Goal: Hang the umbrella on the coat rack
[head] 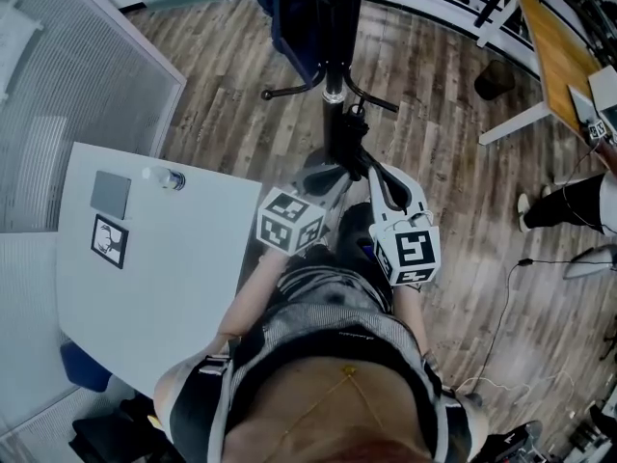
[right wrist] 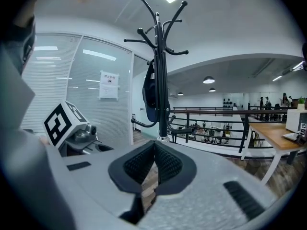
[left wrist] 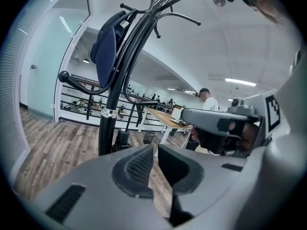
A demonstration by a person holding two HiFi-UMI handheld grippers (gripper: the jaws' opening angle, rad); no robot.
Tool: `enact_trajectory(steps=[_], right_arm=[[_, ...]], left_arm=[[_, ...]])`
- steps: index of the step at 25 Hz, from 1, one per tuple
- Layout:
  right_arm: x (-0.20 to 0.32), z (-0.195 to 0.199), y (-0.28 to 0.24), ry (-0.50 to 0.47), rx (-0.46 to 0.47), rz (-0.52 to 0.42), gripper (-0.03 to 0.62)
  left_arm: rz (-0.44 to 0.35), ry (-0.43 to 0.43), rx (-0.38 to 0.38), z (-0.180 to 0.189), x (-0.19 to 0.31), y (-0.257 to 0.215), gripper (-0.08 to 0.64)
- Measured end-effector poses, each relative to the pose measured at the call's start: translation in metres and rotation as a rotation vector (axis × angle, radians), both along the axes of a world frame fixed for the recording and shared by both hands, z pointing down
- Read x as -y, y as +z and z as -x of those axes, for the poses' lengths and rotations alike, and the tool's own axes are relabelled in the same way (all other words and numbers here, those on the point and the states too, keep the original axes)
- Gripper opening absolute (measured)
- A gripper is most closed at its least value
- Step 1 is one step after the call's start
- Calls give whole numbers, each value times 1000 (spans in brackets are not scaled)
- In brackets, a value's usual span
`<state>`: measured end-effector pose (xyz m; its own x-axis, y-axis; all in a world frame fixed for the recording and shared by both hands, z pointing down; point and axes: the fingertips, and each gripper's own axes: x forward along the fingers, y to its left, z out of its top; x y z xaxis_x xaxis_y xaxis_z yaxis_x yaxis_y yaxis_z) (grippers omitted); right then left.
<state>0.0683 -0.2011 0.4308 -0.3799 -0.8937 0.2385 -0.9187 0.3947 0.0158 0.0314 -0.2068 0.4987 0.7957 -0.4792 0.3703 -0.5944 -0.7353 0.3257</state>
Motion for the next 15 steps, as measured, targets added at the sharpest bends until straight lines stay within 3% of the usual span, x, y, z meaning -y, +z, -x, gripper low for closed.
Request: enact_trajectory(steps=[15], right_arm=[[-8, 31, -3, -65, 32, -20, 5]], left_arm=[[-84, -34, -51, 18, -15, -35, 23]])
